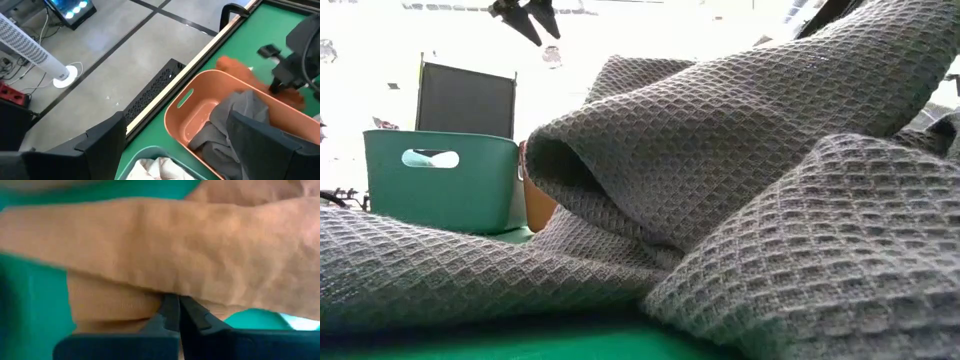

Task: Sort towels by color in basket
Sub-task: Put the brown towel into the orange bin

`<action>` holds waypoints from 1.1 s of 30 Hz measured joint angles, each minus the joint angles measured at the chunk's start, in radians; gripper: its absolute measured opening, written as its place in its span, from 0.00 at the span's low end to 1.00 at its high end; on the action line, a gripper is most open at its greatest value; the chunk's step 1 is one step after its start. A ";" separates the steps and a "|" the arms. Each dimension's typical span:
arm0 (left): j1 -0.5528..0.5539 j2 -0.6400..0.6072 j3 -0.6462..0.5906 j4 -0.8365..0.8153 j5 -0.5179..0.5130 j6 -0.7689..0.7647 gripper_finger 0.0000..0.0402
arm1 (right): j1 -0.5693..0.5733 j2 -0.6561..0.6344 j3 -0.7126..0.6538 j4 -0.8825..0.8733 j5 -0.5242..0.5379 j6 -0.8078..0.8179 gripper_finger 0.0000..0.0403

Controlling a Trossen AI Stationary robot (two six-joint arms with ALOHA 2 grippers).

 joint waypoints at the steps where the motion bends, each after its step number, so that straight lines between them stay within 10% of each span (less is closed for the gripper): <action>1: 0.001 0.000 0.000 0.001 0.002 0.009 0.82 | -0.011 -0.027 -0.004 -0.008 0.000 0.003 0.04; 14: 0.009 0.003 -0.244 0.519 0.357 0.046 0.82 | -0.075 -0.451 0.045 0.091 -0.106 0.037 0.04; 22: 0.000 0.004 -0.473 0.972 0.499 -0.041 0.82 | -0.040 -0.408 0.096 0.320 -0.206 0.173 0.04; 33: -0.018 0.106 -0.489 0.889 0.508 -0.031 0.81 | -0.015 -0.260 0.199 0.401 -0.312 0.234 0.04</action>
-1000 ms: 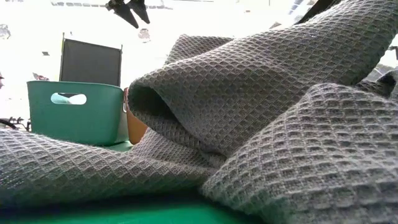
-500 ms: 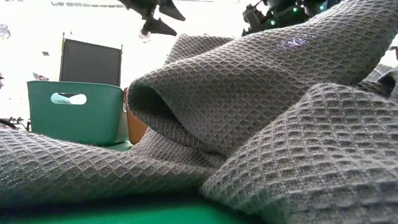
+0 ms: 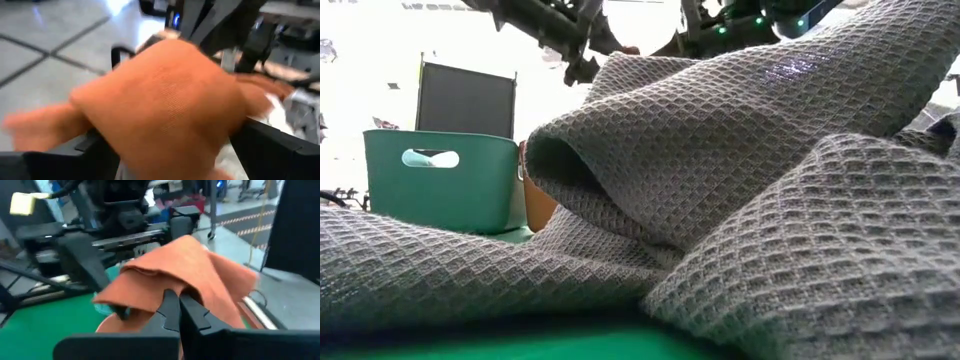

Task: Sort towels by color in basket
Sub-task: Put the brown towel into the orange bin

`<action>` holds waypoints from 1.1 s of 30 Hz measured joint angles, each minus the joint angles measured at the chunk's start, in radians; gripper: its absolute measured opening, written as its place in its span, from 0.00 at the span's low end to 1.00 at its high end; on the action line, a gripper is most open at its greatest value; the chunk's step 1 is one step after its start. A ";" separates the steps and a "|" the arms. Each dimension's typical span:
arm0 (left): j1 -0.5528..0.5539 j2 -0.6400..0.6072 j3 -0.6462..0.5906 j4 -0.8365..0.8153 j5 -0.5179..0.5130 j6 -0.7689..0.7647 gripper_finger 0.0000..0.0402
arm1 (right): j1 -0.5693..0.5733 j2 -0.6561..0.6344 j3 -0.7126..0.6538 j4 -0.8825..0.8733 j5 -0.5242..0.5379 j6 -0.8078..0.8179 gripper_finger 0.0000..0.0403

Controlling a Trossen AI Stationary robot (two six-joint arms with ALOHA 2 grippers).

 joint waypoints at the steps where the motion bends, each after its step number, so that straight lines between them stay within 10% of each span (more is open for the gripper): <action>1: 0.000 0.007 0.000 -0.026 -0.003 -0.001 0.79 | 0.001 -0.001 0.000 0.001 -0.001 -0.001 0.04; 7: 0.000 0.013 0.000 -0.096 -0.039 0.013 0.58 | 0.009 -0.004 0.002 0.006 -0.019 0.002 0.09; 15: 0.016 0.013 0.000 -0.052 -0.035 0.038 0.04 | 0.005 0.030 0.002 0.013 -0.058 0.055 0.28; 25: 0.111 -0.060 0.159 -0.513 0.062 0.204 0.00 | -0.007 0.018 0.002 -0.149 -0.104 0.075 0.62; 33: 0.134 -0.006 0.250 -0.665 0.088 0.279 0.00 | -0.022 0.024 0.002 -0.167 -0.087 0.044 0.67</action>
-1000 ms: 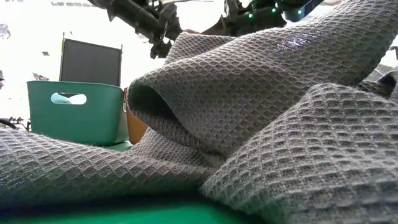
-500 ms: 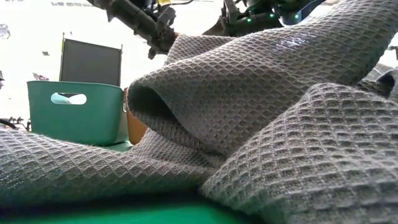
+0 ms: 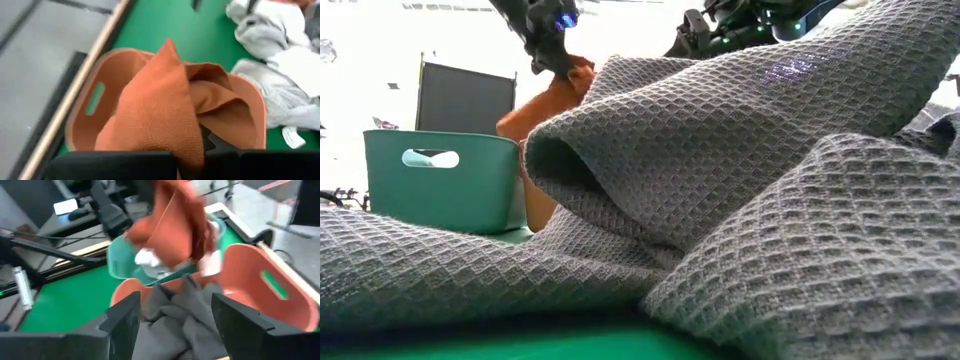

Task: Sort towels by color in basket
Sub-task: Put the brown towel into the orange bin

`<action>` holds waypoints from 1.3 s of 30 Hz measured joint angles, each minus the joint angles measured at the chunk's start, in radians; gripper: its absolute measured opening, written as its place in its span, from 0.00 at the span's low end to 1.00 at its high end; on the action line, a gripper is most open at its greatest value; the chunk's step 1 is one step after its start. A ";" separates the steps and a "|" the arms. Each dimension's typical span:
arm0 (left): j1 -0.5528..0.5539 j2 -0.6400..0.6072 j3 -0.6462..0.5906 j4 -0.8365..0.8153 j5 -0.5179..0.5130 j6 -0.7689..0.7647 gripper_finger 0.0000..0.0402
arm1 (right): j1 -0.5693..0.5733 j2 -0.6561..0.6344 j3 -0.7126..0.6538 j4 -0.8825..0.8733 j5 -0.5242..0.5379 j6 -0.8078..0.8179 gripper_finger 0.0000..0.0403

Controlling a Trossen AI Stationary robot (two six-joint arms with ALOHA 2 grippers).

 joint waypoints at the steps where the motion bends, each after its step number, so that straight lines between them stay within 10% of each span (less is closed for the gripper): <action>1: -0.006 0.025 0.000 0.004 0.001 -0.001 0.00 | -0.002 0.000 0.000 0.000 0.011 0.000 0.67; 30: 0.005 0.622 -0.001 0.233 -0.075 -0.097 0.01 | 0.031 -0.100 0.000 -0.202 0.129 -0.002 0.67; 39: -0.015 0.548 0.043 0.194 -0.079 -0.014 0.27 | 0.033 -0.115 0.000 -0.221 0.149 -0.003 0.67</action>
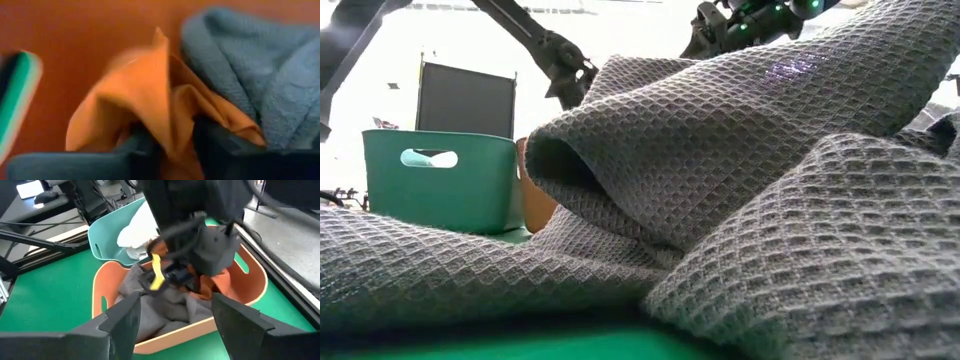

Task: Sort towels by color in basket
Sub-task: Put the brown towel into the orange bin

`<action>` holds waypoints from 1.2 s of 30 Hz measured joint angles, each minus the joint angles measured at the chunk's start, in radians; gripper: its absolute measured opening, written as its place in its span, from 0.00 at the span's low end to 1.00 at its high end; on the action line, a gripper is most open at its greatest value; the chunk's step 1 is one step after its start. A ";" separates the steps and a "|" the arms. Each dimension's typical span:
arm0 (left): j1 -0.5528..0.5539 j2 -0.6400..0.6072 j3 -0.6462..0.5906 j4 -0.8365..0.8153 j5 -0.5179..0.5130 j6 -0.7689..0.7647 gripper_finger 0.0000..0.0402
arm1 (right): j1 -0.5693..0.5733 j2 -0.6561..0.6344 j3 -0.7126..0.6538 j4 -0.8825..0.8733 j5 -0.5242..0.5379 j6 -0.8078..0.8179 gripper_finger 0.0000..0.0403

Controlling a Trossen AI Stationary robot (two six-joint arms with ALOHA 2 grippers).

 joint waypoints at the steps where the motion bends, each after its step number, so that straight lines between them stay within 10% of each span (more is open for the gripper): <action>1: 0.000 -0.007 0.015 -0.017 0.000 0.001 0.31 | 0.000 0.000 0.000 0.000 0.000 0.000 0.67; 8: 0.001 -0.040 0.192 -0.208 0.009 0.079 0.56 | 0.000 0.000 0.000 0.000 0.000 0.000 0.67; 16: 0.000 -0.041 0.322 -0.631 0.023 0.317 0.58 | 0.010 0.000 0.000 -0.004 0.000 0.003 0.67; 36: -0.061 -0.040 0.015 -0.450 -0.235 0.424 0.53 | 0.022 0.000 0.000 0.004 0.024 0.004 0.67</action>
